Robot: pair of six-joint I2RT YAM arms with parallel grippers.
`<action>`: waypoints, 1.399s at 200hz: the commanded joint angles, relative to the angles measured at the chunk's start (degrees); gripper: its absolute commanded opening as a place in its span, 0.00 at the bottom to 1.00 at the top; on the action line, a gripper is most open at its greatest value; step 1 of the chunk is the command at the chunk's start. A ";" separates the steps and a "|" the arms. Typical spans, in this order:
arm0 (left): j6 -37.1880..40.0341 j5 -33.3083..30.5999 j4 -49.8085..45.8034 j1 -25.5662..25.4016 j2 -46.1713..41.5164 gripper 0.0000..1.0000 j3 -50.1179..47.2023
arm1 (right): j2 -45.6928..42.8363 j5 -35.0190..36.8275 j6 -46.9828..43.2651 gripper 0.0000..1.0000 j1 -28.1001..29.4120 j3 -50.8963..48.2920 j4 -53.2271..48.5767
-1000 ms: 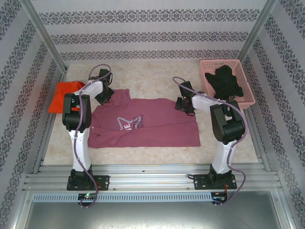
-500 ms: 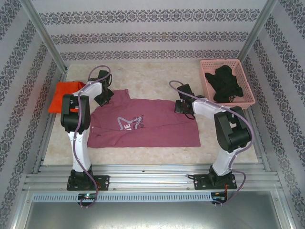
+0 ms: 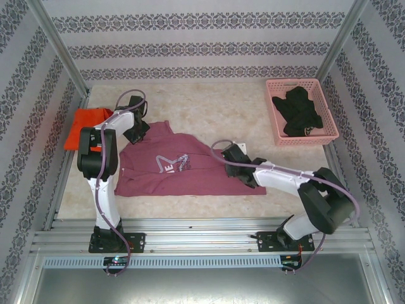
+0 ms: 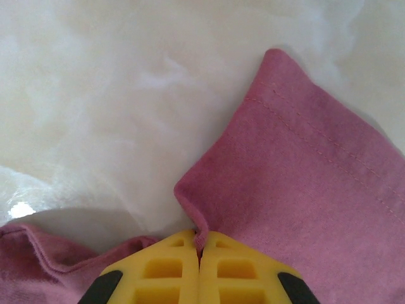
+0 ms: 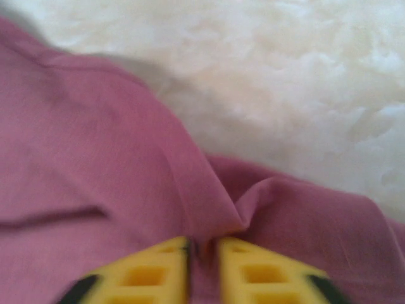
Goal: Fold and stack the t-shirts
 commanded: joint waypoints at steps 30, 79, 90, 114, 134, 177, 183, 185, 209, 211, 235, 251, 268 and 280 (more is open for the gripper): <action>1.29 0.25 1.37 1.09 -2.63 0.00 -1.41 | -10.69 -0.93 2.46 0.64 -5.72 -1.91 7.15; 1.29 0.95 1.96 1.09 -2.63 0.00 -2.26 | 3.02 -16.47 5.32 0.63 -19.24 10.59 -3.92; 1.47 1.04 1.88 1.05 -2.79 0.00 -2.49 | 5.91 -18.83 5.12 0.62 -20.00 12.83 -6.20; 1.68 0.47 1.79 1.09 -3.46 0.00 -2.95 | 9.77 -22.86 5.82 0.58 -20.21 14.64 -9.38; 1.90 0.25 1.87 1.09 -3.68 0.00 -3.34 | 9.99 -25.37 7.18 0.49 -20.22 12.61 -9.56; 2.17 0.42 1.99 1.09 -3.51 0.00 -3.04 | 4.89 -31.46 5.62 0.32 -19.32 6.44 -6.58; 2.17 0.40 1.97 1.10 -3.42 0.00 -3.04 | 3.73 -32.13 5.08 0.29 -18.94 5.64 -5.81; 2.17 0.35 1.98 1.10 -3.42 0.00 -3.00 | 3.29 -32.42 4.93 0.28 -18.82 5.41 -5.60; 2.07 0.42 2.05 1.09 -3.25 0.00 -2.99 | -0.10 -37.48 2.65 0.21 -17.66 3.78 -2.08; 2.02 0.42 2.10 1.09 -3.25 0.00 -2.96 | -0.28 -37.76 2.37 0.20 -17.49 3.73 -1.88; 1.86 0.68 2.17 1.09 -3.07 0.00 -3.02 | -1.85 -40.07 -2.61 0.18 -15.16 4.63 -2.36; 1.93 0.60 2.21 1.09 -3.07 0.00 -3.23 | -3.15 -36.83 -3.95 0.22 -14.14 4.88 -2.93; 1.99 0.60 2.24 1.09 -3.16 0.00 -3.39 | -4.42 -30.02 -1.94 0.38 -14.28 4.60 -3.66; 2.00 0.67 2.23 1.09 -3.16 0.00 -3.39 | -4.56 -25.14 0.63 0.45 -15.03 4.69 -5.17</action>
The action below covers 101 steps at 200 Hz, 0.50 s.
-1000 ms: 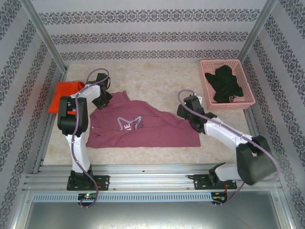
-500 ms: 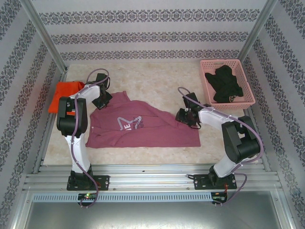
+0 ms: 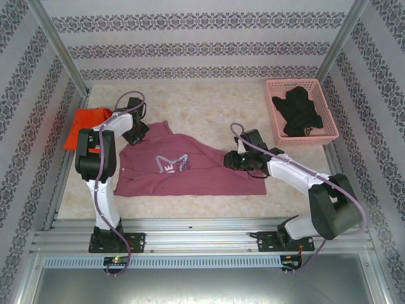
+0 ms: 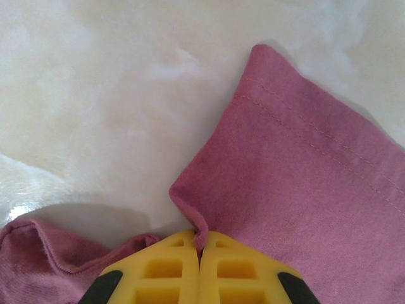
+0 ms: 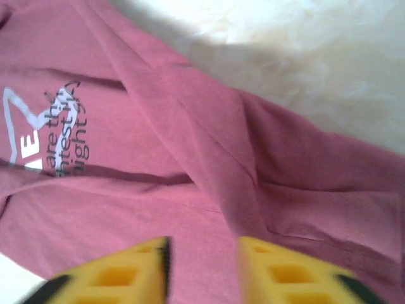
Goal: Fold and stack the t-shirts
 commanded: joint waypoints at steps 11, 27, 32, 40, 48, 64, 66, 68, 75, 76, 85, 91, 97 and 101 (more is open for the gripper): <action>0.82 -0.23 0.52 0.74 -1.41 0.00 -0.73 | -1.04 10.19 3.07 0.47 -2.10 0.77 -3.33; 0.92 -0.32 0.43 0.74 -1.50 0.00 -0.74 | 0.70 11.26 4.92 0.47 -2.94 1.83 -7.55; 0.97 -0.40 0.47 0.74 -1.54 0.00 -0.74 | 1.24 12.13 5.60 0.47 -2.98 2.16 -8.98; 1.01 -0.50 0.44 0.74 -1.54 0.00 -0.73 | 1.65 13.37 6.52 0.47 -2.98 2.14 -10.64; 1.09 -0.50 0.47 0.74 -1.54 0.00 -0.78 | 1.73 13.65 7.03 0.46 -3.09 1.49 -10.99; 1.01 -0.44 0.59 0.73 -1.45 0.00 -0.91 | 2.09 11.64 7.33 0.46 -3.61 -0.25 -9.73; 0.95 -0.42 0.62 0.74 -1.41 0.00 -0.91 | 2.16 11.24 7.32 0.46 -3.62 -0.40 -9.61; 0.93 -0.36 0.64 0.74 -1.38 0.00 -0.97 | 2.36 10.88 7.31 0.46 -3.71 -0.49 -9.43; 0.84 -0.17 0.78 0.74 -1.32 0.00 -0.91 | 3.10 9.48 7.37 0.46 -3.88 -0.53 -9.00; 0.79 -0.11 0.78 0.74 -1.30 0.00 -0.91 | 3.23 9.39 7.38 0.46 -3.87 -0.53 -8.94; 0.86 0.18 0.91 0.74 -1.19 0.00 -0.82 | 4.34 8.04 7.33 0.45 -3.86 -0.39 -8.28; 0.77 0.29 0.98 0.74 -1.19 0.00 -0.82 | 5.06 7.17 7.31 0.43 -3.78 -0.41 -7.51; 0.75 0.38 1.01 0.74 -1.19 0.00 -0.82 | 5.65 6.61 7.52 0.42 -3.77 -0.43 -6.53; 0.79 0.44 0.98 0.74 -1.20 0.00 -0.74 | 6.03 6.29 7.57 0.39 -3.77 -0.43 -6.02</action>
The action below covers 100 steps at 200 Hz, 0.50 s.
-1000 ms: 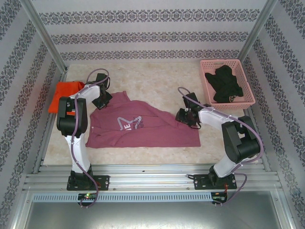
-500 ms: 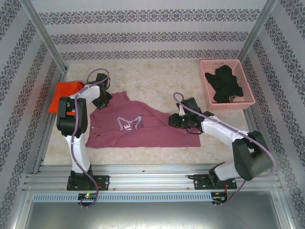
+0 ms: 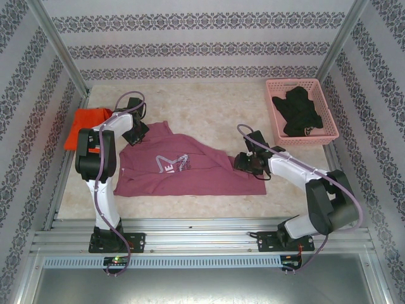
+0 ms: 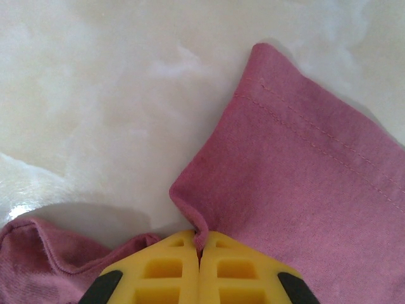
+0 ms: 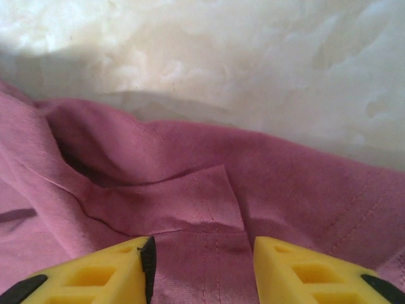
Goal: Fold and stack the t-shirts
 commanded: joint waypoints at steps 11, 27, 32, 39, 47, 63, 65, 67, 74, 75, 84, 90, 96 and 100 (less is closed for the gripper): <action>0.90 0.32 0.79 0.74 -1.25 0.00 -0.62 | 3.73 -2.90 1.50 0.32 -0.73 -0.22 2.55; 1.12 -0.09 0.49 0.74 -1.45 0.00 -0.67 | 4.78 -2.22 0.94 0.20 -0.84 0.90 2.50; 1.11 -0.20 0.46 0.74 -1.53 0.00 -0.74 | 4.86 -1.92 0.68 0.16 -0.84 1.26 2.41; 1.25 -0.39 0.45 0.74 -1.63 0.00 -0.77 | 4.70 -1.35 0.33 0.11 -0.92 1.69 2.40; 1.25 -0.47 0.38 0.74 -1.72 0.00 -0.88 | 4.54 -0.73 -0.18 0.06 -1.08 2.16 2.34; 1.26 -0.48 0.46 0.74 -1.71 0.00 -1.08 | 3.88 0.48 -1.29 0.00 -1.52 3.18 2.27; 1.23 -0.47 0.40 0.74 -1.72 0.00 -1.05 | 3.82 0.65 -1.48 0.00 -1.60 3.28 2.35; 1.25 -0.47 0.45 0.74 -1.69 0.00 -1.08 | 3.69 0.85 -1.66 0.00 -1.67 3.42 2.43; 1.26 -0.39 0.59 0.82 -1.72 0.00 -1.15 | 3.41 1.41 -2.28 0.00 -1.93 3.82 2.74; 1.26 -0.34 0.57 0.78 -1.67 0.00 -1.18 | 3.34 1.50 -2.37 0.00 -1.96 3.89 2.75; 1.12 -0.13 0.70 0.76 -1.63 0.00 -1.07 | 3.18 2.15 -3.00 0.00 -2.36 4.53 2.84; 1.15 -0.04 0.56 0.82 -1.54 0.00 -0.95 | 3.30 2.43 -3.30 0.00 -2.65 5.04 2.93; 1.12 -0.03 0.57 0.80 -1.54 0.00 -0.87 | 3.63 2.55 -3.68 0.00 -2.94 5.56 2.73; 1.16 -0.03 0.65 0.76 -1.54 0.00 -0.86 | 3.97 2.55 -3.89 0.00 -3.14 5.94 2.46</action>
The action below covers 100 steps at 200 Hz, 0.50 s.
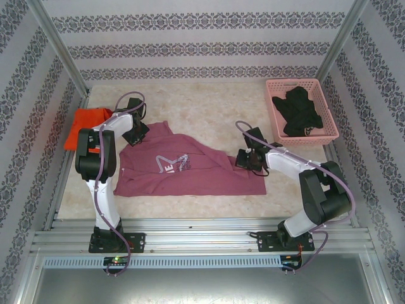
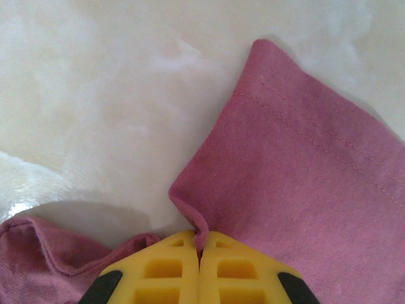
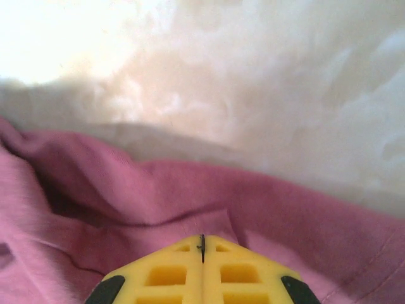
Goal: Fold and stack the t-shirts
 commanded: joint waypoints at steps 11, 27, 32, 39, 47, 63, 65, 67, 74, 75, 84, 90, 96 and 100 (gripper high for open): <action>1.23 -0.59 0.43 0.83 -1.58 0.00 -0.51 | 0.72 2.64 -2.91 0.18 -1.56 3.77 -0.24; 1.35 -0.71 0.45 0.83 -1.54 0.00 -0.36 | 2.33 2.24 -3.28 0.33 -1.52 4.40 -0.76; 1.39 -0.79 0.34 0.91 -1.54 0.00 -0.36 | 2.62 1.94 -3.32 0.34 -1.49 4.33 -0.72; 1.45 -0.78 0.27 0.92 -1.47 0.00 -0.36 | 3.00 1.55 -3.17 0.36 -1.42 4.07 -0.64; 1.47 -0.88 0.28 1.00 -1.48 0.00 -0.44 | 3.24 1.29 -3.02 0.38 -1.36 3.59 -0.59; 1.47 -0.88 0.40 1.09 -1.45 0.00 -0.70 | 3.55 0.79 -2.88 0.40 -1.14 2.42 -0.42; 1.48 -0.87 0.42 1.10 -1.45 0.00 -0.75 | 3.62 0.74 -2.88 0.40 -1.14 2.28 -0.34; 1.48 -0.87 0.48 1.10 -1.45 0.00 -0.78 | 3.68 0.67 -2.86 0.40 -1.14 2.13 -0.28; 1.39 -0.81 0.61 1.10 -1.38 0.00 -0.90 | 4.02 0.41 -2.78 0.40 -1.05 1.71 -0.13; 1.39 -0.84 0.60 1.14 -1.37 0.00 -0.89 | 4.10 0.35 -2.79 0.40 -1.01 1.65 -0.14; 1.30 -0.61 0.69 1.18 -1.13 0.00 -0.92 | 4.57 -0.17 -2.66 0.40 -0.96 1.33 -0.04; 1.30 -0.39 0.72 1.19 -0.95 0.00 -0.79 | 5.02 -0.31 -2.70 0.39 -0.82 1.16 0.14; 1.30 -0.18 0.65 1.18 -0.76 0.00 -0.68 | 5.37 -0.46 -2.62 0.38 -0.71 1.01 0.28; 1.23 -0.12 0.67 1.21 -0.67 0.00 -0.54 | 5.69 -0.52 -2.62 0.37 -0.65 0.97 0.34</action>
